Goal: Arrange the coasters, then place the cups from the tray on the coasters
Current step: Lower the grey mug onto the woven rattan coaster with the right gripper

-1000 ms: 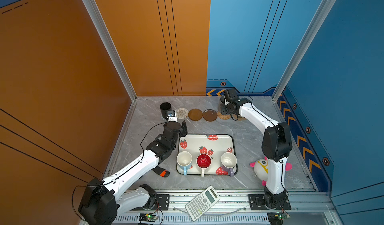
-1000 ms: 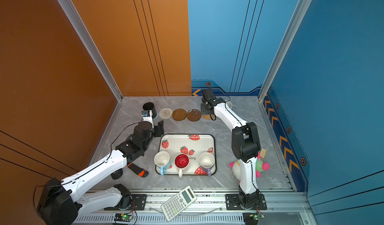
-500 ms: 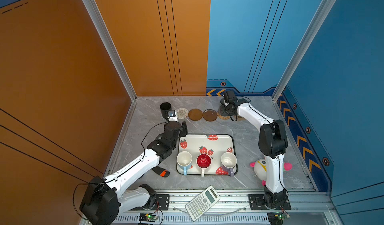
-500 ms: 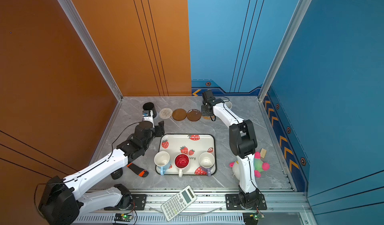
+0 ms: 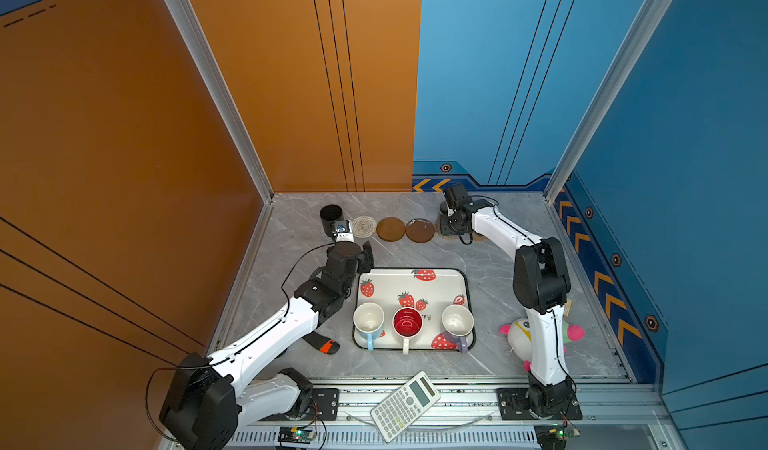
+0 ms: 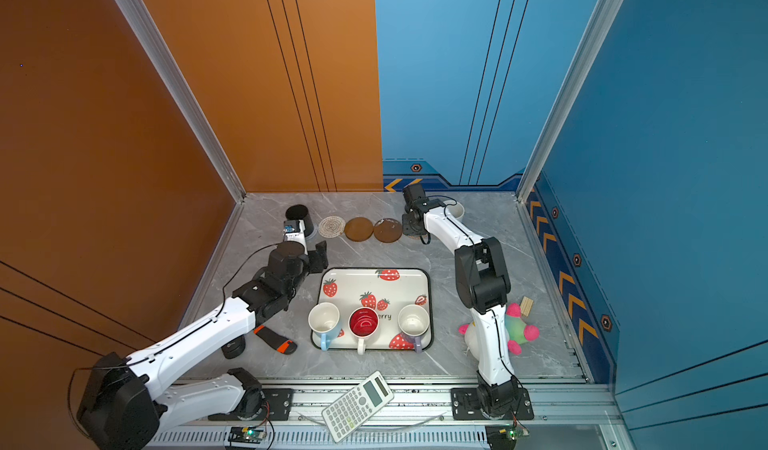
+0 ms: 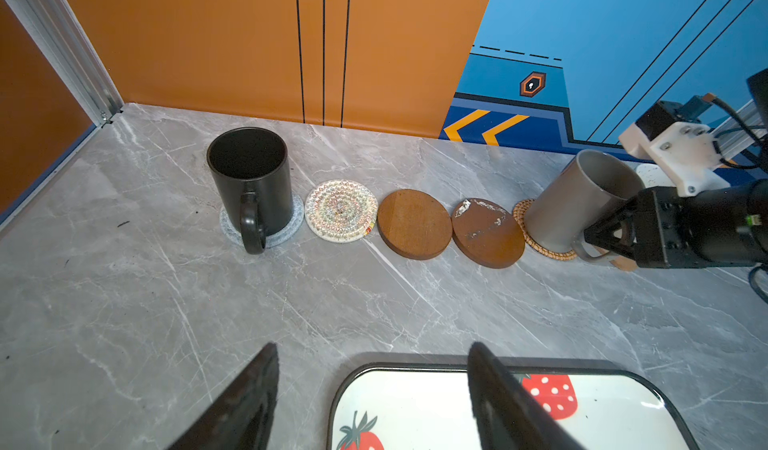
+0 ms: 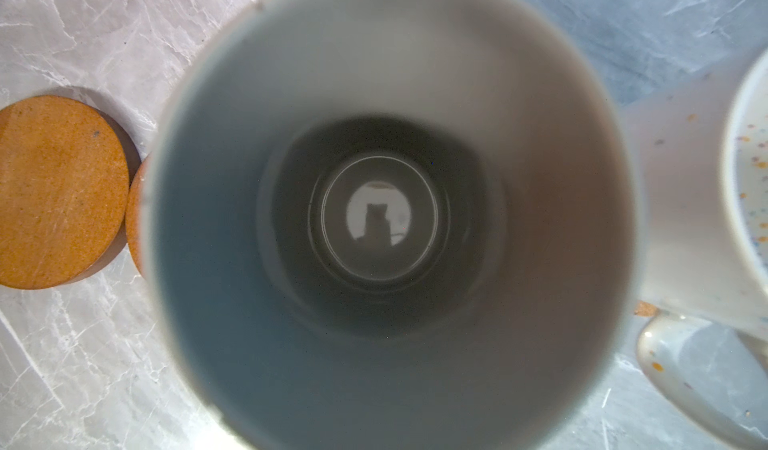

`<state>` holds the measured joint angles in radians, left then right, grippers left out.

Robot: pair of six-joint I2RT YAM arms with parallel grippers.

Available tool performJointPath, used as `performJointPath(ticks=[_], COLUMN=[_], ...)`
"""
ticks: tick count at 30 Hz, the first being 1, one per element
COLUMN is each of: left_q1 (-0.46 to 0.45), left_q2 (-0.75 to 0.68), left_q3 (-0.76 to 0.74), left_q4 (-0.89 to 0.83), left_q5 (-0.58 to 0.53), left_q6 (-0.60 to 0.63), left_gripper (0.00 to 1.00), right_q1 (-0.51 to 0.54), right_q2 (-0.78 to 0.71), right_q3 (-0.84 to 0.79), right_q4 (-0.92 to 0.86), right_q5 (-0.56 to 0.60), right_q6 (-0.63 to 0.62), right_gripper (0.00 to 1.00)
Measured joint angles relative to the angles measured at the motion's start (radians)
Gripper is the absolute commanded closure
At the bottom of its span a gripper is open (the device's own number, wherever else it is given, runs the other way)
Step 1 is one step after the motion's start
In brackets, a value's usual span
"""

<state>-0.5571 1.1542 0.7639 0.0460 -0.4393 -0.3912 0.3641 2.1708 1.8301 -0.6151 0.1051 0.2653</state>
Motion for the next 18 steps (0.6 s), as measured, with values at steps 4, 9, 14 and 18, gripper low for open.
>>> performJointPath(ticks=[4,9,14,18], left_q1=[0.0,0.0,0.001,0.001], left_q2=[0.0,0.0,0.0,0.0], left_q3=[0.0,0.0,0.0,0.0], left_q4=[0.0,0.0,0.0,0.0], left_q5=[0.003,0.003,0.006,0.006], left_q6=[0.0,0.0,0.0,0.0], left_gripper=[0.28,0.28,0.28,0.28], right_q1=[-0.005,-0.009,-0.011,-0.011], right_q2=[0.001,0.001,0.001,0.001], right_q3=[0.002,0.002,0.002,0.002], right_q4=[0.0,0.0,0.0,0.0], right_q5=[0.003,0.003,0.003,0.003], right_q6=[0.0,0.0,0.0,0.0], right_gripper=[1.0,1.0,1.0,1.0])
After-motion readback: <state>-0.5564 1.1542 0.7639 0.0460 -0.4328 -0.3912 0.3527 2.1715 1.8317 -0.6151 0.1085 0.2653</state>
